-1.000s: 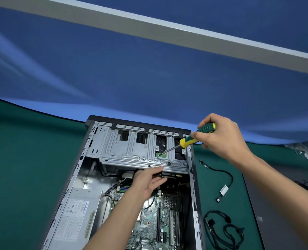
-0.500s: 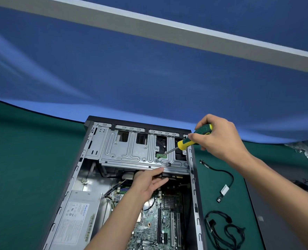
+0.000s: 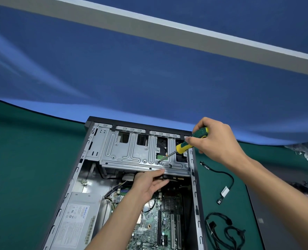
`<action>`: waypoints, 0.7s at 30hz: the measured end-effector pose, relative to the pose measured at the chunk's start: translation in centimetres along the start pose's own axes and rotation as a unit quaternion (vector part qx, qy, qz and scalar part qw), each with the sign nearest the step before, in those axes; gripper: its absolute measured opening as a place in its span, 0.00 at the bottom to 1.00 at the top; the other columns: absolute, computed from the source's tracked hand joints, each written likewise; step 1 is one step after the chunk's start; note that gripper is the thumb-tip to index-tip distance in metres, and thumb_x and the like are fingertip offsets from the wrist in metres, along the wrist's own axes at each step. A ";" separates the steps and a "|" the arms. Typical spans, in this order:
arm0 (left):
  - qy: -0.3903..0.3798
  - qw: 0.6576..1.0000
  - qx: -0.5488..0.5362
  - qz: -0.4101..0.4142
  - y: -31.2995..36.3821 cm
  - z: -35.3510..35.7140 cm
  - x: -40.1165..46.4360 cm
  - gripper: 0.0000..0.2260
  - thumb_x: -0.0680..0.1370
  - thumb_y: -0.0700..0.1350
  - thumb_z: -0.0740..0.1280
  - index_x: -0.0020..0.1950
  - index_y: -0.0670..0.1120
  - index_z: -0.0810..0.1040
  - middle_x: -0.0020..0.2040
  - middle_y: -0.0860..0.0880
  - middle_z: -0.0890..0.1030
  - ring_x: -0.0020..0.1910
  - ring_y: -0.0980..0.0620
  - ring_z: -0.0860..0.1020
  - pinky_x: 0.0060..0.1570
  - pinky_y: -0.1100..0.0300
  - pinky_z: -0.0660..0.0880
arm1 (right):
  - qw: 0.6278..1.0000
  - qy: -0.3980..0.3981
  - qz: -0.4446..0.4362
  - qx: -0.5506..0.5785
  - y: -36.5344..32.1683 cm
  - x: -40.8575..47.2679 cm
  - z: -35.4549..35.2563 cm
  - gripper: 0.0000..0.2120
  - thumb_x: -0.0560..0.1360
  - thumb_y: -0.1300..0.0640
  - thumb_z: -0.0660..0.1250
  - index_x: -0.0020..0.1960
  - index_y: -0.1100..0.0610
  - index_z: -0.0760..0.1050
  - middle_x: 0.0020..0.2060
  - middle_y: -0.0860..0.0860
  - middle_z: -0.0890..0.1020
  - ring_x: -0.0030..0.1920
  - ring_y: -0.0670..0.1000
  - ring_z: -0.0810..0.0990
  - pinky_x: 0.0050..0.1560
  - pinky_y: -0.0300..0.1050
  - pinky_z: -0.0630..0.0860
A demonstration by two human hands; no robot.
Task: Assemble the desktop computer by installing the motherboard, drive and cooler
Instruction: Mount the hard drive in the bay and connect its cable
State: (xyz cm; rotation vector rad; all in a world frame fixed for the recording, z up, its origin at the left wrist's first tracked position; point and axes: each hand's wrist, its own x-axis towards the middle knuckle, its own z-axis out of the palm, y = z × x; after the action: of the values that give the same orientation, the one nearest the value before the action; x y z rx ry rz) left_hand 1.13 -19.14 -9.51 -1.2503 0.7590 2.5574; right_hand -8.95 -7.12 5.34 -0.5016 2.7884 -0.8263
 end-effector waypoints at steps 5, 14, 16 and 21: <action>-0.003 1.000 0.001 0.006 -0.1 -0.2 0.3 0.12 0.70 0.28 0.70 0.48 0.37 0.72 0.48 0.39 0.74 0.48 0.39 0.74 0.41 0.51 0.81 | 0.999 -0.012 -0.016 -0.027 -0.7 0.0 0.1 0.11 0.68 0.50 0.74 0.41 0.50 0.72 0.27 0.46 0.77 0.27 0.48 0.76 0.25 0.40 0.67; -0.003 1.000 0.004 0.019 0.0 0.0 0.5 0.07 0.69 0.26 0.69 0.44 0.33 0.77 0.55 0.36 0.77 0.56 0.35 0.75 0.38 0.48 0.81 | 0.961 -0.106 -0.108 -0.230 -6.4 -0.1 -0.2 0.13 0.79 0.45 0.59 0.50 0.56 0.64 0.34 0.50 0.73 0.36 0.55 0.72 0.30 0.45 0.62; -0.001 1.000 0.008 0.020 0.1 0.1 0.3 0.07 0.69 0.26 0.69 0.44 0.33 0.76 0.53 0.37 0.77 0.55 0.34 0.75 0.39 0.46 0.81 | 0.946 -0.090 -0.100 -0.294 -7.6 -0.3 0.1 0.17 0.79 0.41 0.55 0.48 0.57 0.63 0.35 0.51 0.71 0.35 0.55 0.70 0.29 0.45 0.60; 0.008 0.999 0.029 0.021 0.0 -0.2 0.4 0.04 0.72 0.28 0.68 0.45 0.30 0.77 0.50 0.37 0.76 0.46 0.36 0.76 0.38 0.49 0.81 | 0.937 -0.135 -0.114 -0.302 -8.8 -0.4 0.7 0.11 0.80 0.49 0.55 0.48 0.57 0.63 0.37 0.52 0.72 0.33 0.52 0.70 0.31 0.45 0.63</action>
State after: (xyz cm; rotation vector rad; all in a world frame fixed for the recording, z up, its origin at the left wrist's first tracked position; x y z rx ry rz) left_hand 1.01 -19.27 -9.90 -1.2523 0.8655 2.5413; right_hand -6.05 -14.28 9.70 -0.9634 2.7058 0.1022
